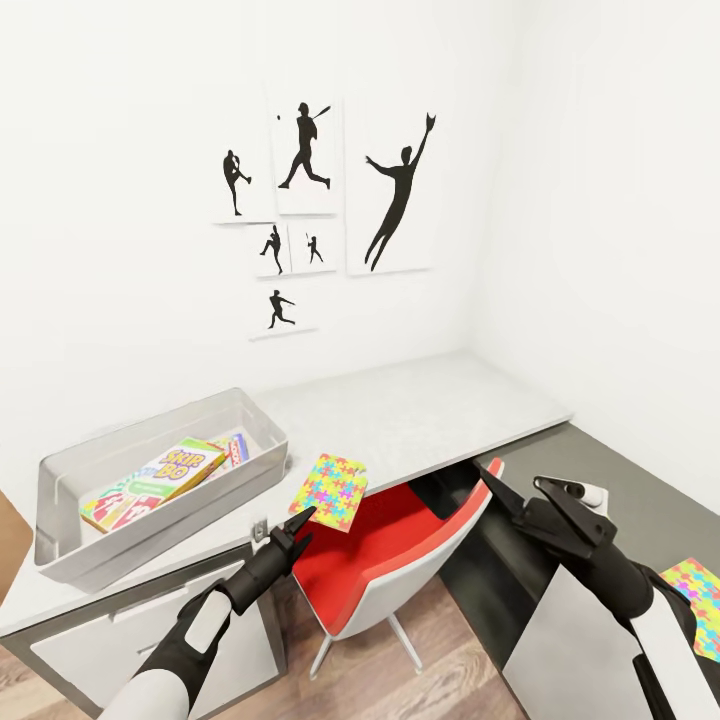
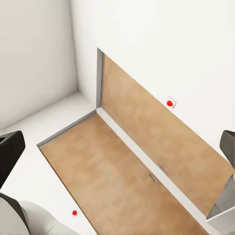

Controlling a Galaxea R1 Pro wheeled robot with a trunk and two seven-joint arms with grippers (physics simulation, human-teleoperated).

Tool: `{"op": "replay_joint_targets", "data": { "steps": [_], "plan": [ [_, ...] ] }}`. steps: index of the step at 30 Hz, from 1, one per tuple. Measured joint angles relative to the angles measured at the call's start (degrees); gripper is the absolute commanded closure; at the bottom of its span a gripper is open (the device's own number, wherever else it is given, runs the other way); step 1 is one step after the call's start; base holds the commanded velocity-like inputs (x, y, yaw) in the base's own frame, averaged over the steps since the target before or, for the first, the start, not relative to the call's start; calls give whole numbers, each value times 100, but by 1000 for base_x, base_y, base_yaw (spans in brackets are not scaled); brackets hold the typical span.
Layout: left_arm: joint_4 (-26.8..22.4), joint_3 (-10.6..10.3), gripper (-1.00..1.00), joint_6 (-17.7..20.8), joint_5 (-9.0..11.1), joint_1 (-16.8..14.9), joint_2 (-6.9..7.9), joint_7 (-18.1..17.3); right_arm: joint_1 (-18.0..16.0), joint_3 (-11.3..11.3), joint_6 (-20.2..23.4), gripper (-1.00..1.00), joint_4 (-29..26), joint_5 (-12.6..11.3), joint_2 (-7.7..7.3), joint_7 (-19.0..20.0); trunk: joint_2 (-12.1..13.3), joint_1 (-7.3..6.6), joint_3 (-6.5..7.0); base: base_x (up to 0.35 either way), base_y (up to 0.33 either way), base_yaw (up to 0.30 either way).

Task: Put all the toys in the child's room - the three board games (two on the bed and one on the table), the two jigsaw puzzles on the table, and the tennis ball on the table - inside the toy box on the table in the child's room.

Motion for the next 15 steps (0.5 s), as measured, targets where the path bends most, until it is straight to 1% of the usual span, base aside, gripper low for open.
{"op": "replay_joint_targets", "data": {
  "steps": [4, 10, 15],
  "plan": [
    [-1, 0, -100, 48, 3, -2, 0, -18, 14, 6, 0, -100, 0, 1, 0, 0, 0, 0, 0, 0, 0, 0],
    [-1, 2, -100, 220, -2, -3, 0, -38, 29, 7, 0, -100, 0, 1, 0, 0, 0, 0, 0, 0, 0, 0],
    [0, 5, -100, 250, -2, -3, 0, -14, 24, 4, 0, -100, 0, 2, 0, 0, 0, 0, 0, 0, 0, 0]
  ]
}}
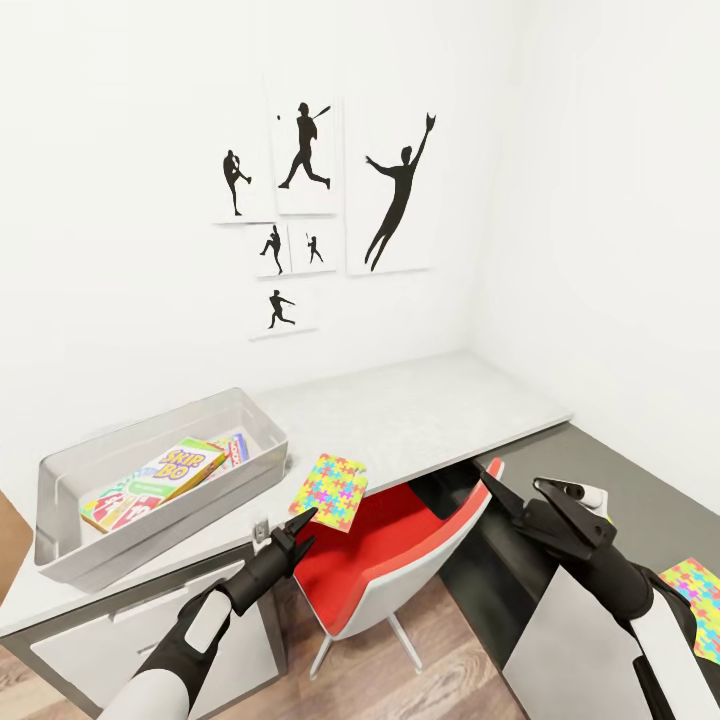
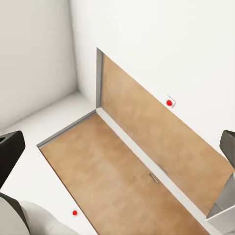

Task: Put all the toys in the child's room - the three board games (two on the bed and one on the table), the two jigsaw puzzles on the table, and the tennis ball on the table - inside the toy box on the table in the child's room.

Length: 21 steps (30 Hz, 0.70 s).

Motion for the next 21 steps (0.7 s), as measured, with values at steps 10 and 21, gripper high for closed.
{"op": "replay_joint_targets", "data": {
  "steps": [10, 21],
  "plan": [
    [0, 1, -100, 28, 5, 1, 0, -28, -12, 11, 0, -100, 0, 1, 8, -13, -159, 87, -71, 0, 0, 0],
    [0, 1, -100, 27, 4, 0, -1, -16, -17, 18, -7, -100, 0, 2, 13, -29, -441, 242, -198, 0, 0, 0]
  ]
}}
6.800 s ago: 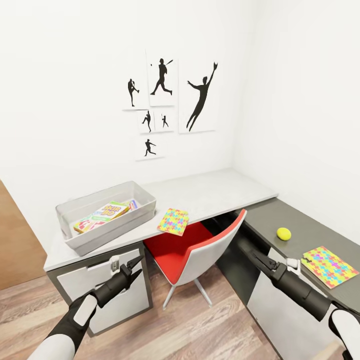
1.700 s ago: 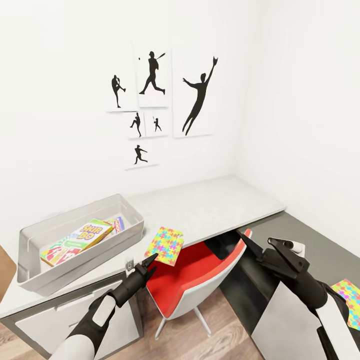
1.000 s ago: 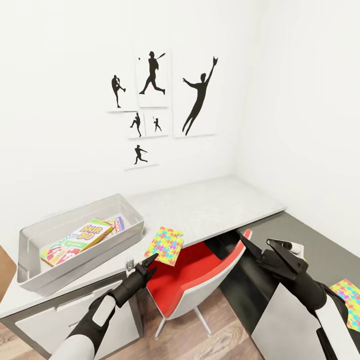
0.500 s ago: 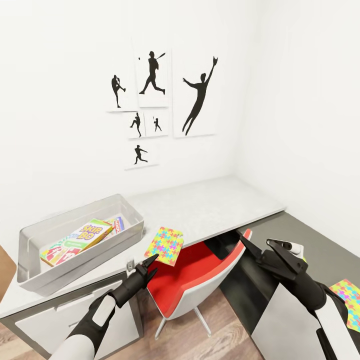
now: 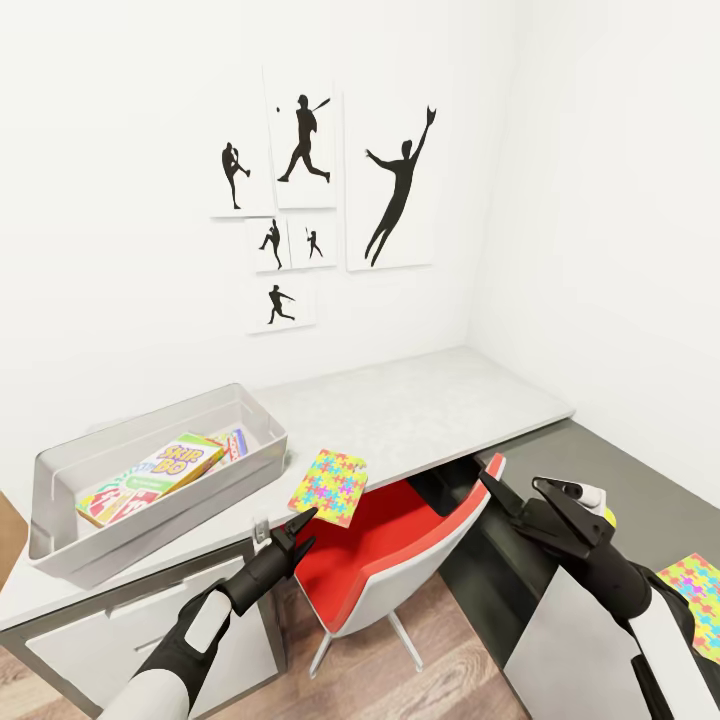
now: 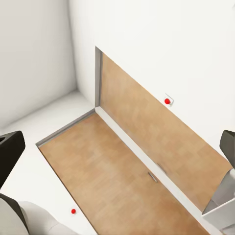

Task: Put all the toys in the child's room - the three board games (two on the bed and one on the table), the two jigsaw puzzles on the table, and the tennis ball on the table - inside the toy box on the table in the child's room.

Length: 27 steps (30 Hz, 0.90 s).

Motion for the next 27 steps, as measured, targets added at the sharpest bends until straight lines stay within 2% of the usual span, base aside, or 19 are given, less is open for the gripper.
{"op": "replay_joint_targets", "data": {
  "steps": [27],
  "plan": [
    [-1, -8, -100, -15, -10, 0, 1, 7, 7, 13, -1, -100, 0, 7, 15, -16, 0, 0, 0, 9, -13, 0]
  ]
}}
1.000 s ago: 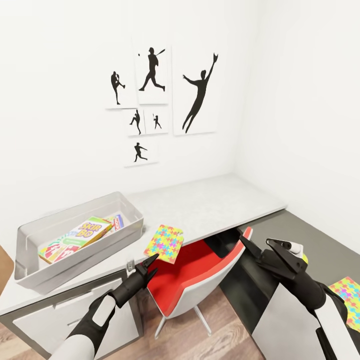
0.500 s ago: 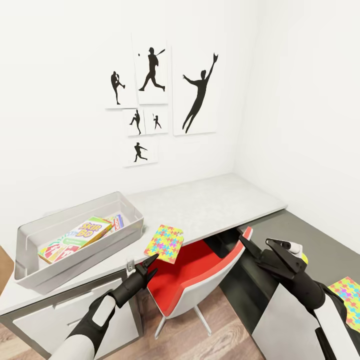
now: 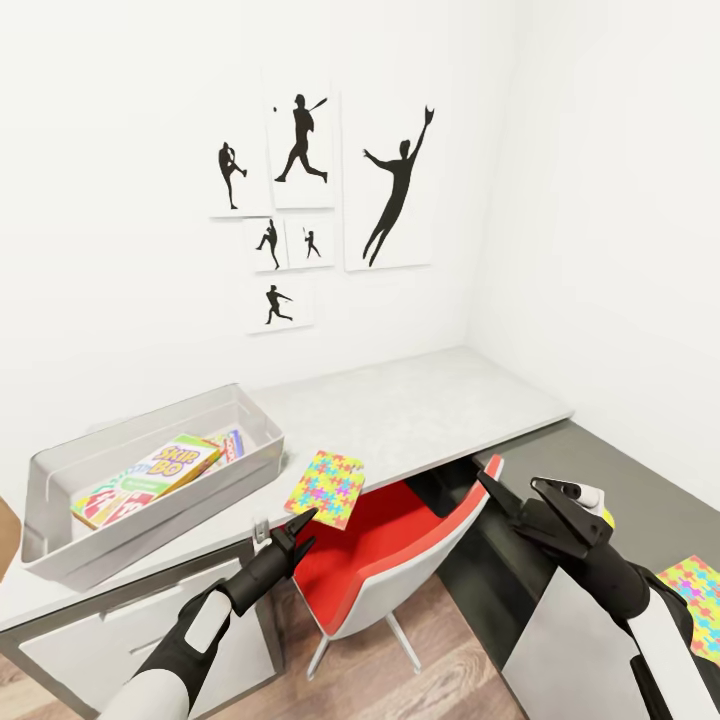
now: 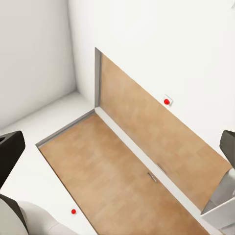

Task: Put all the toys in the child's room - the three board games (two on the bed and one on the table), the two jigsaw puzzles on the table, and the tennis ball on the table - inside the toy box on the table in the child's room.

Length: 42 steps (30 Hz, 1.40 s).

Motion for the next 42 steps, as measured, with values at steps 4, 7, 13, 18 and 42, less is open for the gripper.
{"op": "replay_joint_targets", "data": {
  "steps": [4, 7, 13, 18, 42],
  "plan": [
    [1, 5, -100, -3, -2, 2, 0, -2, 0, 0, 0, -100, 0, 0, -1, 0, 0, 0, 0, 8, -9, 0],
    [0, 7, -100, -5, -4, 1, 0, -3, -2, 0, 0, -100, 0, 0, 2, -2, 0, 0, 0, 2, -3, 0],
    [0, 1, -100, -12, -5, 1, 0, 0, -7, 0, 0, -100, 0, 0, 14, -9, 0, 0, 0, 0, -3, 0],
    [-1, -1, -100, -10, -5, 0, 0, 14, -7, 0, -1, -100, 0, 0, 15, -10, 0, 0, 0, 0, -68, 0],
    [-1, -1, -100, -14, 2, 1, 0, 7, 0, 1, 0, -100, 0, 0, 8, -27, 0, 0, 0, 0, -32, 0]
  ]
}}
